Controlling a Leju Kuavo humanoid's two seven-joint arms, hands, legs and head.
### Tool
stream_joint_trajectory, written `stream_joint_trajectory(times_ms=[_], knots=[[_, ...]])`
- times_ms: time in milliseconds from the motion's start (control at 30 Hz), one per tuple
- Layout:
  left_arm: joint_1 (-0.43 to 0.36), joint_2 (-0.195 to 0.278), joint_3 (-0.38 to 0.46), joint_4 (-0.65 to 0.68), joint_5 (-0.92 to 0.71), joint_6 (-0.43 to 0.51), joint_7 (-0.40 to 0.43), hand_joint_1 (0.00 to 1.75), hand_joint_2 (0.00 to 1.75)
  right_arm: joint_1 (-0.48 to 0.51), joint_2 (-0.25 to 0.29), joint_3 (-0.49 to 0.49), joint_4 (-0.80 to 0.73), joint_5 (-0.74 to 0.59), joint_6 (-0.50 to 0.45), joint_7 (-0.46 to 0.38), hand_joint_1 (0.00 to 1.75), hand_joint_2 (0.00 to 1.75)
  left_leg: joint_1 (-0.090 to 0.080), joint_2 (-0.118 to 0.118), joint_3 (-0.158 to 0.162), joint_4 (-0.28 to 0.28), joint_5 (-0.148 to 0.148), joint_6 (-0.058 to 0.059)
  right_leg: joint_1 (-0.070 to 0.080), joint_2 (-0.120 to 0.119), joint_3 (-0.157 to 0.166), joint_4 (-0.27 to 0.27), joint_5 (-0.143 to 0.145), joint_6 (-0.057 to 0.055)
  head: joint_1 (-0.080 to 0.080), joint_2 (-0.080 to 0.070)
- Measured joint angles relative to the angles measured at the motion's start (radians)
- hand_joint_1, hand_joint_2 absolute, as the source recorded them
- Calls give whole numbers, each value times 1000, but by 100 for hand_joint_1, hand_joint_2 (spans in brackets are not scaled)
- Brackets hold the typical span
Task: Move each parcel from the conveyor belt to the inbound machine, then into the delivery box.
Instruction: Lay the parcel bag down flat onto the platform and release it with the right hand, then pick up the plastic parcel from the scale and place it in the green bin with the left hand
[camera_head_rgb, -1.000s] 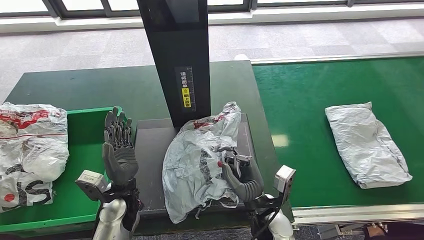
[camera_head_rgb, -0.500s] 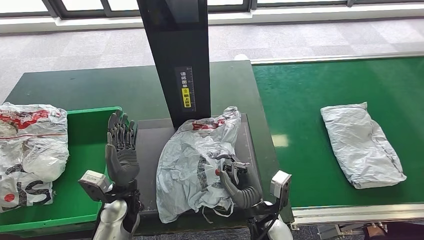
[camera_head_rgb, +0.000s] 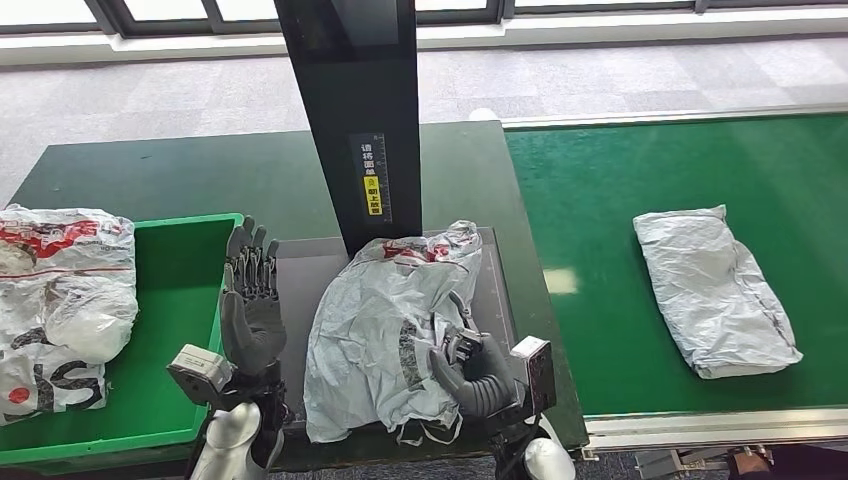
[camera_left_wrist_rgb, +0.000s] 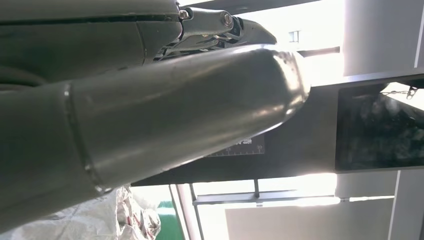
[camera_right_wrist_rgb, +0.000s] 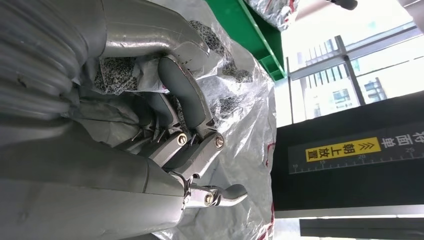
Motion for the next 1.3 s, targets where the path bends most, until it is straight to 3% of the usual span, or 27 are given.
stream_joint_trajectory(times_ms=[100,367,500,567,733,800,933,1300], knots=[[0,0,-8,0,-6,-7,2,0,0,0,-1,2,6,28,-9,5,0,0,0,0,0,0,0,0,0,0,0,0,0,0,0,0],[0,1,-47,0,-36,-28,12,0,0,10,-4,41,9,68,1,-13,0,0,0,0,0,0,0,0,0,0,0,0,0,0,0,0],[3,2,-57,4,-37,-31,55,0,0,64,-21,43,-76,97,-22,-42,0,0,0,0,0,0,0,0,0,0,0,0,0,0,0,0],[12,3,-61,3,-39,-19,84,0,0,112,-32,43,-159,159,-86,-68,0,0,0,0,0,0,-1,1,0,0,0,0,0,0,0,0],[51,2,-74,-26,-85,48,122,0,0,230,-40,35,-401,326,-365,-128,0,0,0,0,0,0,-2,1,0,0,-1,-1,-2,0,0,0],[58,1,-81,-35,-95,61,126,0,0,259,-40,27,-464,341,-407,-132,0,0,0,0,0,0,-3,1,0,0,-1,-1,-2,0,0,0],[61,1,-91,-41,-100,67,129,0,0,288,-40,21,-529,338,-422,-147,0,175,0,1,0,0,-2,1,0,0,-1,-1,-2,0,0,0],[60,5,-105,-25,-92,46,86,0,0,302,-39,1,-557,280,-438,-199,0,175,0,2,1,0,-2,1,0,0,0,-1,-2,0,0,0]])
